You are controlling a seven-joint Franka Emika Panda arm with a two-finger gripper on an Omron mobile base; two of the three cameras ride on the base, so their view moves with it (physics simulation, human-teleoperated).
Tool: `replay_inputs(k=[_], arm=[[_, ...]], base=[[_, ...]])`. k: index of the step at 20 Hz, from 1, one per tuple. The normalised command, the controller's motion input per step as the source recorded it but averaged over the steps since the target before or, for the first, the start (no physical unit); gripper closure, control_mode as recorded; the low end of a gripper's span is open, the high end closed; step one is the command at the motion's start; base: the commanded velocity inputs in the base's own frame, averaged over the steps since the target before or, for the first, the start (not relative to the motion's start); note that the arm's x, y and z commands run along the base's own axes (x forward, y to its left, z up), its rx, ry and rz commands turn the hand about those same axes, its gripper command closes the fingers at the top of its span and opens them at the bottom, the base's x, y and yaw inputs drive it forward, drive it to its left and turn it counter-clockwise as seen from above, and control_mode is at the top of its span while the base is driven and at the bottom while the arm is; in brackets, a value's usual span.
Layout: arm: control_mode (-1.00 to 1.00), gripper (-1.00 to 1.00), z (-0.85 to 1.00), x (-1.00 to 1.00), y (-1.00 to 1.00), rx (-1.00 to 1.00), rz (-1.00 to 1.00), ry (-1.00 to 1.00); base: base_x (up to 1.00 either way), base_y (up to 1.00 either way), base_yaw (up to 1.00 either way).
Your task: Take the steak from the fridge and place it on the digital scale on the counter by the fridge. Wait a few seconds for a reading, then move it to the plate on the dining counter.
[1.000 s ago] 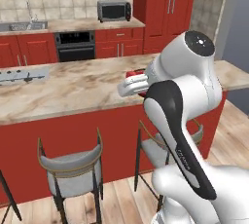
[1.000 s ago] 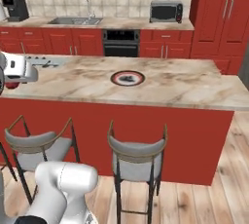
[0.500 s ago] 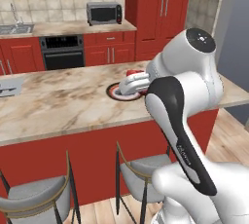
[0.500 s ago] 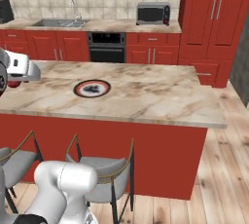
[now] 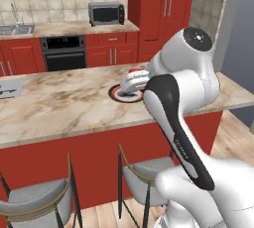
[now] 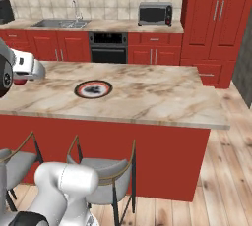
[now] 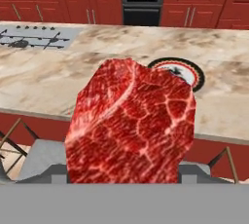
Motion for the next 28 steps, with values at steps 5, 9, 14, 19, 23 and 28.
replay_inputs(k=[5, 9, 14, 19, 23, 28], arm=[[-1.00, 1.00, 0.00, 1.00, -0.61, 0.00, -0.10, 0.03], [-1.00, 1.00, -0.06, 0.84, -0.61, 0.00, -0.11, 0.02], [-1.00, 1.00, -0.39, 0.61, -0.43, 0.00, -0.08, 0.00], [-1.00, 1.00, -0.51, 0.51, -0.04, 0.00, -0.02, 0.00], [-1.00, 1.00, -0.46, 0.26, 0.00, 0.00, 0.00, 0.00], [-1.00, 1.00, -0.37, 0.14, 0.00, 0.00, 0.00, 0.00]], base=[[0.00, 0.00, 0.00], [0.00, 0.00, 0.00], [0.00, 0.00, 0.00], [0.00, 0.00, 0.00], [0.00, 0.00, 0.00], [0.00, 0.00, 0.00]])
